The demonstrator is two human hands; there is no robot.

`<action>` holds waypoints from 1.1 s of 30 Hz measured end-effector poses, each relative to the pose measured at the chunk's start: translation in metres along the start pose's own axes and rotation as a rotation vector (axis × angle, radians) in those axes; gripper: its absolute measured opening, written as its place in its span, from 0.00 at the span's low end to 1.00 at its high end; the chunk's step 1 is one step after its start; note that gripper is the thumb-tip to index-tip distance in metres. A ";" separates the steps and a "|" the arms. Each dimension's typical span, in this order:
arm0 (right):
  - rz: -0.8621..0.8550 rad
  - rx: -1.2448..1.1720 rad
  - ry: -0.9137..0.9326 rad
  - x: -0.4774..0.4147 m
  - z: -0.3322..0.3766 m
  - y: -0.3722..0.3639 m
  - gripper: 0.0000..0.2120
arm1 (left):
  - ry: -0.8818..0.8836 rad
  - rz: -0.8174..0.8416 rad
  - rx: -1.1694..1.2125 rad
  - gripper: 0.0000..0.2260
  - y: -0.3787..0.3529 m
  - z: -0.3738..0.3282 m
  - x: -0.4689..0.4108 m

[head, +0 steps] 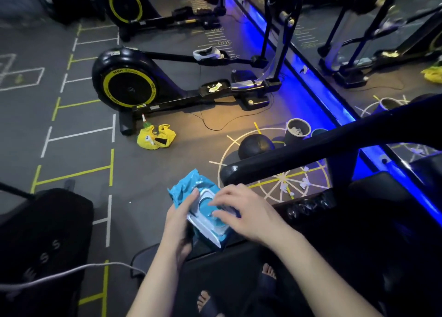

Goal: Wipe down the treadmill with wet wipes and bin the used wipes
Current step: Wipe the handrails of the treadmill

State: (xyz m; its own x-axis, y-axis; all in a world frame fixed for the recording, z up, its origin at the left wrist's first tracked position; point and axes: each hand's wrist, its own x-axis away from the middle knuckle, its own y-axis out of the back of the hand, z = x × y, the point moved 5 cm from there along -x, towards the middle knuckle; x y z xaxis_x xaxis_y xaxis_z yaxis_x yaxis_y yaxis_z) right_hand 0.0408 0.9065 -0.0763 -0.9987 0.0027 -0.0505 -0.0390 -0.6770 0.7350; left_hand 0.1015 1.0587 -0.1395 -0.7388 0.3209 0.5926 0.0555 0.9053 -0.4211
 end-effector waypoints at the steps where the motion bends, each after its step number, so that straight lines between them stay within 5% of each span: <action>1: 0.040 0.032 -0.003 0.001 0.002 -0.006 0.14 | -0.011 0.002 0.007 0.29 0.001 -0.002 0.002; 4: 0.067 0.126 -0.047 0.000 0.007 -0.017 0.20 | -0.048 -0.017 0.038 0.25 0.009 -0.010 0.007; 13: -0.099 0.343 -0.058 -0.026 0.055 -0.037 0.02 | -0.087 -0.115 0.099 0.18 0.025 -0.041 0.018; 16: -0.119 0.306 -0.039 -0.037 0.063 -0.042 0.03 | -0.124 -0.150 0.113 0.16 0.033 -0.054 0.021; 33: 0.487 0.517 0.012 -0.054 0.091 -0.084 0.09 | -0.128 -0.285 0.233 0.16 0.084 -0.055 0.015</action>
State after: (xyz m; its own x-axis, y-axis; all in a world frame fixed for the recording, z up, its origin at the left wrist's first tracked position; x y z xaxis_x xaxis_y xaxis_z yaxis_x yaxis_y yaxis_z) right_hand 0.0955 1.0307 -0.0738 -0.9063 -0.2213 0.3600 0.3984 -0.1634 0.9025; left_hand 0.1320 1.1546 -0.1282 -0.7813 0.0154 0.6239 -0.3068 0.8611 -0.4054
